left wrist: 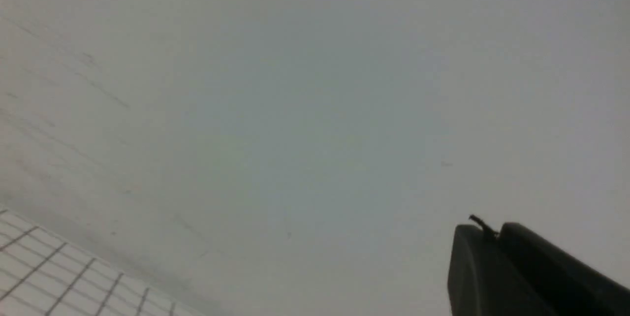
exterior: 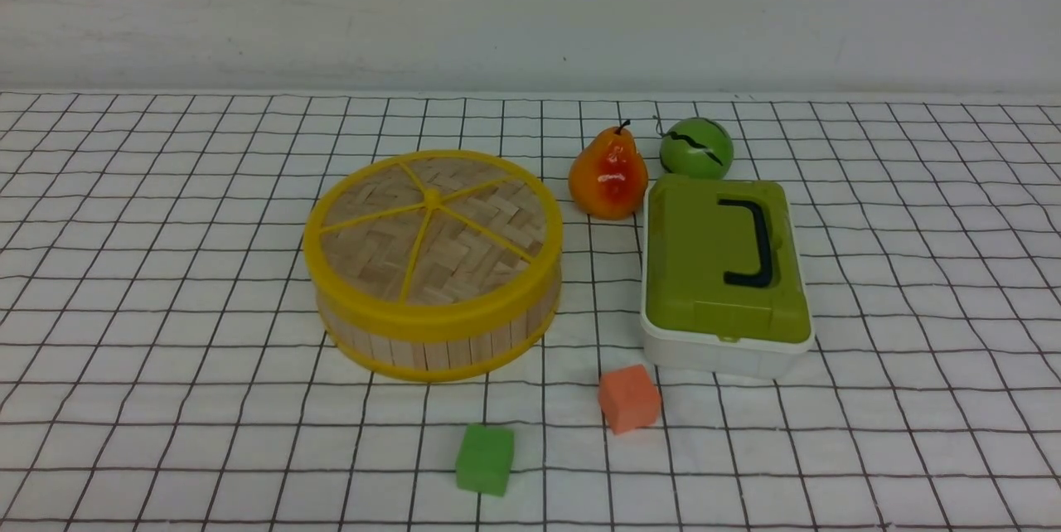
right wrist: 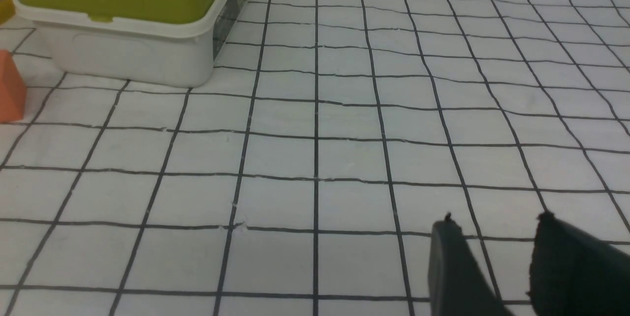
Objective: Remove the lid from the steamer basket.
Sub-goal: Use the left arm to lift the lid of the steamer
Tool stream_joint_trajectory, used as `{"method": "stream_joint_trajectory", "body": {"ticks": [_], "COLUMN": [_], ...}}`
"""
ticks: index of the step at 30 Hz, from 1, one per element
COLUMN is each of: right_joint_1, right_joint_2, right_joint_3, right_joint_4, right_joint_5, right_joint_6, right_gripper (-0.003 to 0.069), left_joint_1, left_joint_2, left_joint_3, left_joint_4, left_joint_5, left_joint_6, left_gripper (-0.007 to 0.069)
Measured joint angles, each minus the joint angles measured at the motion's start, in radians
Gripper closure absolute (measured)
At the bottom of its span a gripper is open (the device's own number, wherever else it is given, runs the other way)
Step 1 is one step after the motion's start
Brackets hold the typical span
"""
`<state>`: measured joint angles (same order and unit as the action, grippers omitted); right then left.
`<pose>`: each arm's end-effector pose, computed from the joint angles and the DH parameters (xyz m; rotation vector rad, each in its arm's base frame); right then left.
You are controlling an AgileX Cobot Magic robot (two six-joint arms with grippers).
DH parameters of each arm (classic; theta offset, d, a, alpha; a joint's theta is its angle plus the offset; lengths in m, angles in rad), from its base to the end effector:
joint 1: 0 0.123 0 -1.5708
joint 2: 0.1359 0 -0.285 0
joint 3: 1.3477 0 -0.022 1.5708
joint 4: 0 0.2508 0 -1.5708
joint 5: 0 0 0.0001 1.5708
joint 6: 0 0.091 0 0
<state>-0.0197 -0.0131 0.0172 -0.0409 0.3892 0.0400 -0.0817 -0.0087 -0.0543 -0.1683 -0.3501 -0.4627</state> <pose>0.0520 -0.0024 0.1732 0.0312 1.8764 -0.0266 0.0422 0.0018 0.2616 -0.3421 1.0398 -0.6017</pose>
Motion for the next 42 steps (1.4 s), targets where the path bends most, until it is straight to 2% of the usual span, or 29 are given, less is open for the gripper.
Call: {"method": "stream_joint_trajectory", "body": {"ticks": [1,3,4,5,8,9,11,15,18,19,20,23,24,26,28,29,31,36,39,42], "right_joint_1": [0.0,0.0,0.0,0.0,0.0,0.0,0.0,0.0,0.0,0.0,0.0,0.0,0.0,0.0,0.0,0.0,0.0,0.0,0.0,0.0], "right_joint_2": [0.0,0.0,0.0,0.0,0.0,0.0,0.0,0.0,0.0,0.0,0.0,0.0,0.0,0.0,0.0,0.0,0.0,0.0,0.0,0.0], "right_joint_3": [0.0,0.0,0.0,0.0,0.0,0.0,0.0,0.0,0.0,0.0,0.0,0.0,0.0,0.0,0.0,0.0,0.0,0.0,0.0,0.0], "right_joint_4": [0.0,0.0,0.0,0.0,0.0,0.0,0.0,0.0,0.0,0.0,0.0,0.0,0.0,0.0,0.0,0.0,0.0,0.0,0.0,0.0], "right_joint_5": [0.0,0.0,0.0,0.0,0.0,0.0,0.0,0.0,0.0,0.0,0.0,0.0,0.0,0.0,0.0,0.0,0.0,0.0,0.0,0.0], "right_joint_6": [0.0,0.0,0.0,0.0,0.0,0.0,0.0,0.0,0.0,0.0,0.0,0.0,0.0,0.0,0.0,0.0,0.0,0.0,0.0,0.0], "right_gripper": [0.0419,0.0419,0.0419,0.0419,0.0419,0.0419,0.0419,0.0419,0.0419,0.0419,0.0419,0.0419,0.0419,0.0419,0.0419,0.0419,0.0419,0.0419,0.0419,0.0419], "left_joint_1": [0.0,0.0,0.0,0.0,0.0,0.0,0.0,0.0,0.0,-0.004,-0.011,-0.066,-0.07,-0.123,-0.142,-0.173,-0.192,-0.266,-0.293,-0.299], "left_joint_2": [0.0,0.015,0.019,0.068,0.216,0.227,0.361,0.544,0.689,0.774,0.814,0.968,0.977,1.109,1.157,1.246,1.296,1.549,1.661,1.728], "left_joint_3": [-0.009,-0.156,-0.169,-0.258,-0.442,-0.452,-0.537,-0.566,-0.578,-0.598,-0.612,-0.698,-0.705,-0.822,-0.871,-0.966,-1.022,-1.342,-1.494,-1.561], "left_joint_4": [0.01,0.076,0.081,0.122,0.215,0.221,0.288,0.34,0.269,0.168,0.126,-0.16,-0.16,-0.328,-0.349,-0.348,-0.325,-0.078,0.049,0.101], "left_joint_5": [0.01,0.193,0.209,0.343,0.597,0.614,0.772,0.874,0.903,0.914,0.92,0.954,0.957,0.995,1.006,1.023,1.037,1.163,1.189,1.188], "left_joint_6": [-0.002,-0.016,-0.016,-0.018,-0.018,-0.017,-0.005,-0.021,-0.033,0.008,0.064,0.329,0.347,0.523,0.552,0.572,0.57,0.44,0.388,0.358], "left_gripper": [0.0624,0.0637,0.0637,0.0637,0.0637,0.0637,0.0637,0.0637,0.0637,0.0637,0.0637,0.0637,0.0637,0.0637,0.0637,0.0637,0.0637,0.0628,0.0555,0.0475]}}
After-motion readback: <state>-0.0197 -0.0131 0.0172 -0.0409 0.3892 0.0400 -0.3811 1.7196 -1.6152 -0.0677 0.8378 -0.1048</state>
